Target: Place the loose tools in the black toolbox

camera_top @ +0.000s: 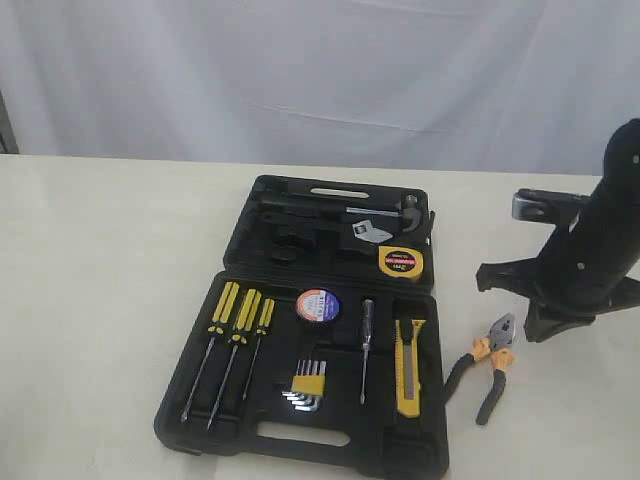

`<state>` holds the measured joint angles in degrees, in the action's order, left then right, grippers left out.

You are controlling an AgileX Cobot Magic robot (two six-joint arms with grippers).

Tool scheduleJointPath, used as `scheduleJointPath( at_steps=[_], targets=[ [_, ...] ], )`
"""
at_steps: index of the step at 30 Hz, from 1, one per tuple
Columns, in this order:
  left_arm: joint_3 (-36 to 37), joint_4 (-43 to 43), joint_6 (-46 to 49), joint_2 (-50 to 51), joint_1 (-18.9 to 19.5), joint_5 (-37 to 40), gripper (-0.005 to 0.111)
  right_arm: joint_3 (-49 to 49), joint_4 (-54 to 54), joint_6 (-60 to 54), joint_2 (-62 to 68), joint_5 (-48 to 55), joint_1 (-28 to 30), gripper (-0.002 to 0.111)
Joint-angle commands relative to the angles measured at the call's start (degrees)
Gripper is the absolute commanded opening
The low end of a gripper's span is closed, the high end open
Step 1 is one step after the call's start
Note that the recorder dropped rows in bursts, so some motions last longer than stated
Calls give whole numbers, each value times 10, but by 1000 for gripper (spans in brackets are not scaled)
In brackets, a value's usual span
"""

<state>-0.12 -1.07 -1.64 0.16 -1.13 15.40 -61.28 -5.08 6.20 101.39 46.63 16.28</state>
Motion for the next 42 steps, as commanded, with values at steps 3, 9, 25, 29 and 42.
scheduleJointPath(
  at_steps=[3, 9, 25, 29, 42],
  targets=[
    [1, -1, -1, -2, -1, 0, 0, 1, 6, 80, -40, 2, 3, 0],
    [1, -1, -1, -2, -1, 0, 0, 1, 6, 73, -45, 12, 3, 0],
    [1, -1, -1, -2, -1, 0, 0, 0, 55, -57, -164, 46, 2, -1],
    [1, -1, -1, -2, -1, 0, 0, 0, 35, -230, -192, 69, 2, -1],
    [1, -1, -1, -2, -1, 0, 0, 0, 3, -610, -241, 142, -76, -1]
  ],
)
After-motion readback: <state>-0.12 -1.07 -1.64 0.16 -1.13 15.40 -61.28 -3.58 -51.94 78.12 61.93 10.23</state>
